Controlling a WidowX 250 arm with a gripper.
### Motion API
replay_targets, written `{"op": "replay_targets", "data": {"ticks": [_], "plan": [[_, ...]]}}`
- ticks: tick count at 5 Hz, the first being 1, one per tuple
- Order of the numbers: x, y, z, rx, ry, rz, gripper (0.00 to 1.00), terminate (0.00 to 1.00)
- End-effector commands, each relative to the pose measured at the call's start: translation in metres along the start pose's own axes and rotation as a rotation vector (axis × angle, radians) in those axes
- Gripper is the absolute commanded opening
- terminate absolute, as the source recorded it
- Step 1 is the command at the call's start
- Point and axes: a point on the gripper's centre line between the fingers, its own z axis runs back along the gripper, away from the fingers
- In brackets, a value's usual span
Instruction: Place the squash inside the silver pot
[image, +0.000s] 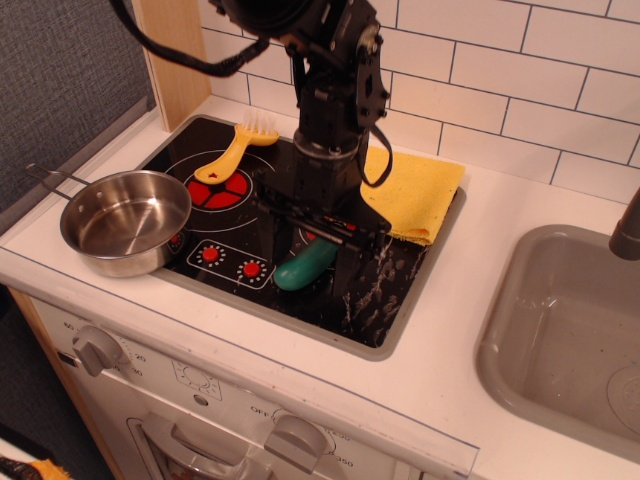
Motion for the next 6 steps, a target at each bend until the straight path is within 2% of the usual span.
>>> {"op": "replay_targets", "data": {"ticks": [1,2,3,4,5,6], "plan": [[-0.008,0.004,-0.015,-0.013,-0.027,0.002,0.0,0.0],[-0.005,0.007,0.0,0.009,-0.052,-0.005,0.0,0.0],[-0.009,0.02,0.032,-0.01,-0.118,0.04,0.0,0.0],[-0.029,0.049,0.054,-0.018,-0.126,0.075,0.0,0.0],[-0.054,0.082,0.058,-0.004,-0.124,0.123,0.0,0.0],[-0.073,0.126,0.043,0.006,-0.087,0.192,0.0,0.0]]}}
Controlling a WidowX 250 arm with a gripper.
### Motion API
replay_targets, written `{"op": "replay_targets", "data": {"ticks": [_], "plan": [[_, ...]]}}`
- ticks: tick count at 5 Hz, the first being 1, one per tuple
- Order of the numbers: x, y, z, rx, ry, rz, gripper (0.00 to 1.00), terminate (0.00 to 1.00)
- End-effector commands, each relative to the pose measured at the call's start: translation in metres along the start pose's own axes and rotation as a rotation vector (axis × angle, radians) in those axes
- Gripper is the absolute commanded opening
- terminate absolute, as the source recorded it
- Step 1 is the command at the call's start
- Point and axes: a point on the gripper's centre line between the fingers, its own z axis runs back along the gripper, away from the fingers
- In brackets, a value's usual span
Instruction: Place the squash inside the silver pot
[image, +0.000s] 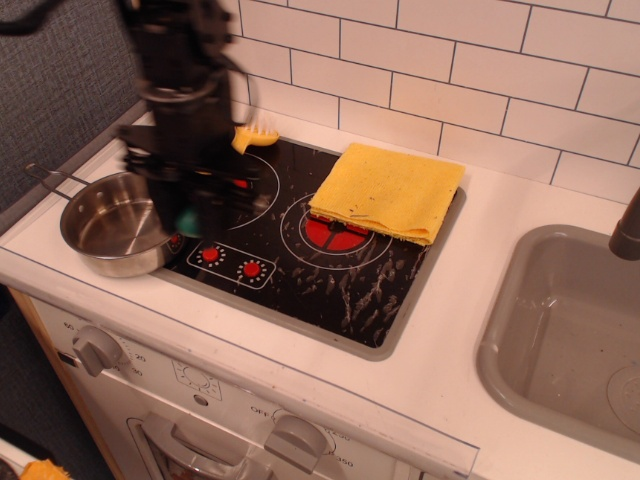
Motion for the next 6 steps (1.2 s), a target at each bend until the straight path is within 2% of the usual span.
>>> {"op": "replay_targets", "data": {"ticks": [1,2,3,4,6], "plan": [[-0.016,0.07,-0.014,0.037,0.014,0.12,0.0,0.0],[-0.009,0.087,-0.024,0.043,0.014,0.148,0.0,0.0],[0.002,0.081,-0.026,0.043,-0.001,0.124,0.0,0.0],[0.012,0.071,-0.021,0.035,-0.021,0.085,1.0,0.0],[0.024,0.055,0.0,0.037,-0.077,0.015,1.0,0.0]]}}
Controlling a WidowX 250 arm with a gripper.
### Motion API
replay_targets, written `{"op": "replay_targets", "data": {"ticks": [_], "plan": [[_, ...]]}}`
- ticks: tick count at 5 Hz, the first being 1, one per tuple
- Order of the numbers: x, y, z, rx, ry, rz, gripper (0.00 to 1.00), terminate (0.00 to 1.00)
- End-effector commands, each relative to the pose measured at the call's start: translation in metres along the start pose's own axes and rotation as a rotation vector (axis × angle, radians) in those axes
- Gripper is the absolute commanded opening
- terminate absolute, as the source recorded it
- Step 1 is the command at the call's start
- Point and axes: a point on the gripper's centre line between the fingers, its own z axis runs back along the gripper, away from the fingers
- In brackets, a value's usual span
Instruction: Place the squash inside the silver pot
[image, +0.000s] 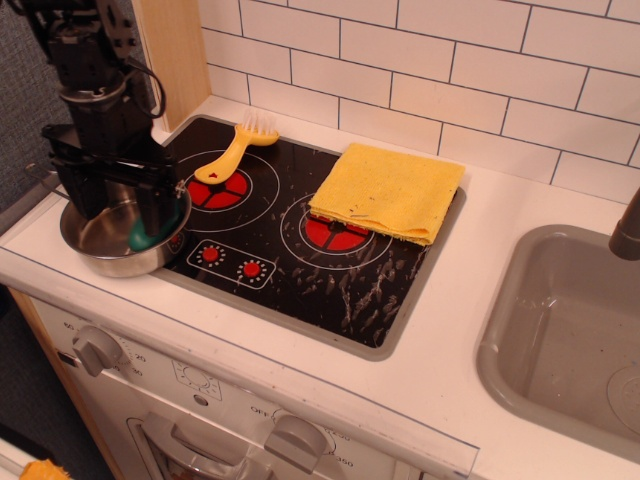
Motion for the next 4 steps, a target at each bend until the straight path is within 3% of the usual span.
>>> {"op": "replay_targets", "data": {"ticks": [1,3,4], "plan": [[0.013,-0.017,0.046,0.005,-0.127,-0.055,1.0,0.0],[0.015,-0.027,0.042,0.0,-0.114,-0.082,1.0,0.0],[0.015,-0.027,0.042,0.0,-0.114,-0.082,1.0,1.0]]}}
